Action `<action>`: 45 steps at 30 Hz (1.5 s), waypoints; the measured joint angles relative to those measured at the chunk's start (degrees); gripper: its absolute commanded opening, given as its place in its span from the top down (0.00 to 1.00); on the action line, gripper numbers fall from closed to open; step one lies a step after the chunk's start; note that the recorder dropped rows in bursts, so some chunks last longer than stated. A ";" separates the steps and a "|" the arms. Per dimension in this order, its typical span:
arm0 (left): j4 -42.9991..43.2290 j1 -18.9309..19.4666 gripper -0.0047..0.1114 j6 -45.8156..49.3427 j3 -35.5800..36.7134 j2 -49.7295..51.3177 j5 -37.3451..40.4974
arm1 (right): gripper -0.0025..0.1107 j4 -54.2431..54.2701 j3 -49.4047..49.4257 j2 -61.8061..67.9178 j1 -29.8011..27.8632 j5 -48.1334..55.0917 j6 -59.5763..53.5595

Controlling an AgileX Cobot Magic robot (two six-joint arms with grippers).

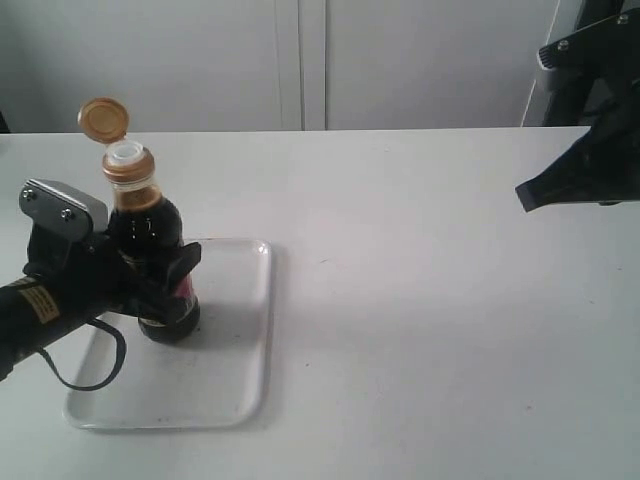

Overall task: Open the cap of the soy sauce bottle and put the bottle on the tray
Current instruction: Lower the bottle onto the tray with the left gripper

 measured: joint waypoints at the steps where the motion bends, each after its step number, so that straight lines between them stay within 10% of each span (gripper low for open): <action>1: 0.00 0.00 0.96 -0.12 0.00 0.00 0.00 | 0.98 0.00 0.00 0.00 0.00 0.00 0.00; 19: -0.26 0.00 0.05 -1.09 0.00 -0.13 -0.58 | 0.98 0.00 0.00 0.00 0.00 0.12 0.00; 45: -0.91 0.00 0.05 -2.57 0.00 -1.65 -0.80 | 0.98 0.42 0.00 0.00 0.00 -0.10 0.00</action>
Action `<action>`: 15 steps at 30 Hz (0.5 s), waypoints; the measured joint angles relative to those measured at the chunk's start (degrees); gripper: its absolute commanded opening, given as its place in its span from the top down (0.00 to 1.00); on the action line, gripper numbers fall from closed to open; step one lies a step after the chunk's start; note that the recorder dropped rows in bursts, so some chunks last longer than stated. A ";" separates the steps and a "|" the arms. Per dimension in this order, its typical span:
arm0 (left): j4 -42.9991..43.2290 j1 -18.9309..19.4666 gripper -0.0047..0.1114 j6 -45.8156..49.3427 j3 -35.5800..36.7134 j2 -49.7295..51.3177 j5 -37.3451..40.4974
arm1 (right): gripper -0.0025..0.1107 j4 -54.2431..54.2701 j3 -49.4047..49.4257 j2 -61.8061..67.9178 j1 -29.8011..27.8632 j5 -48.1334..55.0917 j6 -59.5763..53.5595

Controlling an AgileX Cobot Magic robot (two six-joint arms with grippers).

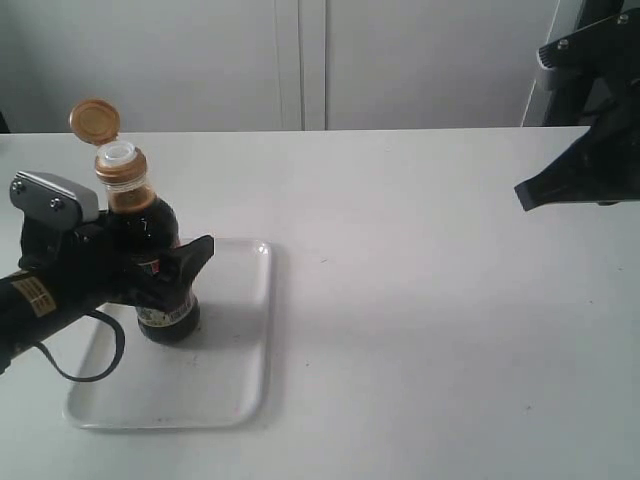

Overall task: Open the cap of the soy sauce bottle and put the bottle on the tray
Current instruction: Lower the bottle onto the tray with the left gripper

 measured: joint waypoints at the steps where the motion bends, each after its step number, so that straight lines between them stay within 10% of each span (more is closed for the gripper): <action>1: 0.09 0.00 0.05 0.00 0.00 -0.50 0.00 | 0.98 0.00 0.00 0.00 0.00 0.00 0.00; 15: 0.46 0.00 0.05 0.00 0.08 -8.64 0.00 | 0.98 0.00 0.00 0.00 0.00 -0.10 0.00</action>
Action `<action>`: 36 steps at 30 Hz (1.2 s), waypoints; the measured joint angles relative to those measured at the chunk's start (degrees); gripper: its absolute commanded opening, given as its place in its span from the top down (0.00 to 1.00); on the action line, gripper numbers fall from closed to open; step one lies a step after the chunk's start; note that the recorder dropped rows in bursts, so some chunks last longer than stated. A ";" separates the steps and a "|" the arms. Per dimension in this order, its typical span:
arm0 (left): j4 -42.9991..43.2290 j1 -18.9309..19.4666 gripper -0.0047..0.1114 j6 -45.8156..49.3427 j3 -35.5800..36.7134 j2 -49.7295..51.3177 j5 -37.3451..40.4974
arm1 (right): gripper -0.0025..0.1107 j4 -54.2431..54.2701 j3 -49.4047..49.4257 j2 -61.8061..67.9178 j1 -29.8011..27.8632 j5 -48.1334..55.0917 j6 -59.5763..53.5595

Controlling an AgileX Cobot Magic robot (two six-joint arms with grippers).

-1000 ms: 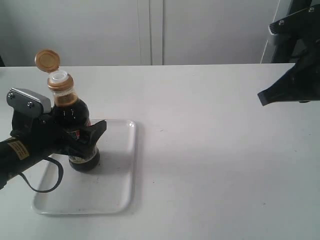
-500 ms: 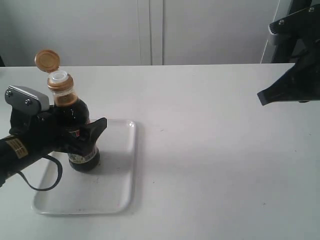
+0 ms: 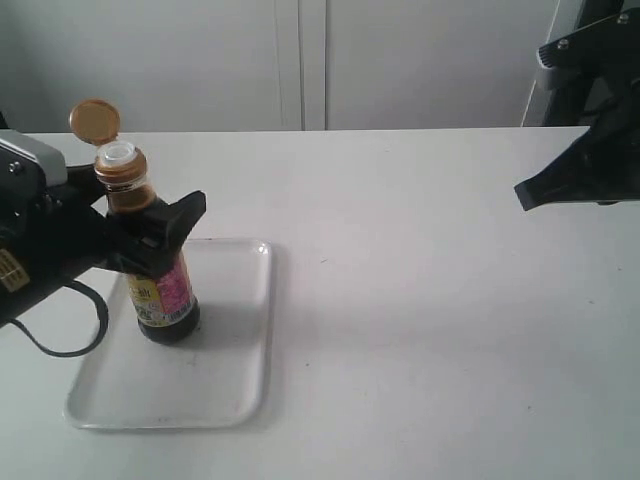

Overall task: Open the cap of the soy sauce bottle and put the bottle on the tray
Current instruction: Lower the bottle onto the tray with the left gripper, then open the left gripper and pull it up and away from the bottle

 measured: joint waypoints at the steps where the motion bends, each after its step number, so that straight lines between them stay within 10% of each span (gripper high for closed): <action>1: 0.00 0.00 0.05 0.00 0.00 -0.54 0.00 | 0.98 0.00 0.00 0.00 0.00 0.00 0.00; 36: -5.76 0.00 0.06 2.37 0.00 -14.15 0.00 | 0.98 0.23 0.00 2.59 0.00 -0.42 0.00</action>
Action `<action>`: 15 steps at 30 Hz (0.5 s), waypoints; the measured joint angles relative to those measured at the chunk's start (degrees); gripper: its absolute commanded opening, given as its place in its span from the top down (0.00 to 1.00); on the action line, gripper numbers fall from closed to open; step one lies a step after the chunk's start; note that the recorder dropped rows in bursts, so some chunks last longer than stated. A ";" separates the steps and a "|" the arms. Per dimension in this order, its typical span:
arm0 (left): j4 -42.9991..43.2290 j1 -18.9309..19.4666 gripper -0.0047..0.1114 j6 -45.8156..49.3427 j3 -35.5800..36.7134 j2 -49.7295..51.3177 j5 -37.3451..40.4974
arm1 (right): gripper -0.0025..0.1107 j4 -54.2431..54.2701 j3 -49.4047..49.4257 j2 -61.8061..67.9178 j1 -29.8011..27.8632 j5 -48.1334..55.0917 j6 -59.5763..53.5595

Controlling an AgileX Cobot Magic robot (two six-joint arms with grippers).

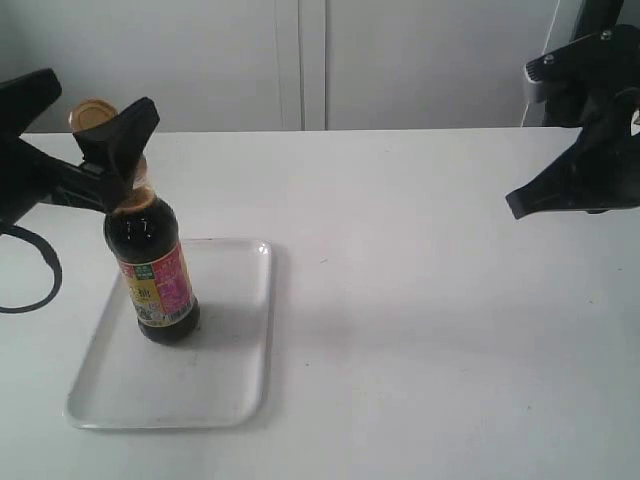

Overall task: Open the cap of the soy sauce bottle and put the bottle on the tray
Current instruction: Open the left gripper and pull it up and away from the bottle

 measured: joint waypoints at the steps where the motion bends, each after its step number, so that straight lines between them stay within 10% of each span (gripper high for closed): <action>1: -0.11 0.00 0.06 0.24 0.00 -0.42 0.00 | 0.98 0.00 0.00 0.00 0.00 -0.12 0.00; 15: -0.21 0.00 0.83 1.10 -3.67 -5.49 3.69 | 0.98 0.19 0.00 0.00 0.00 -0.71 0.00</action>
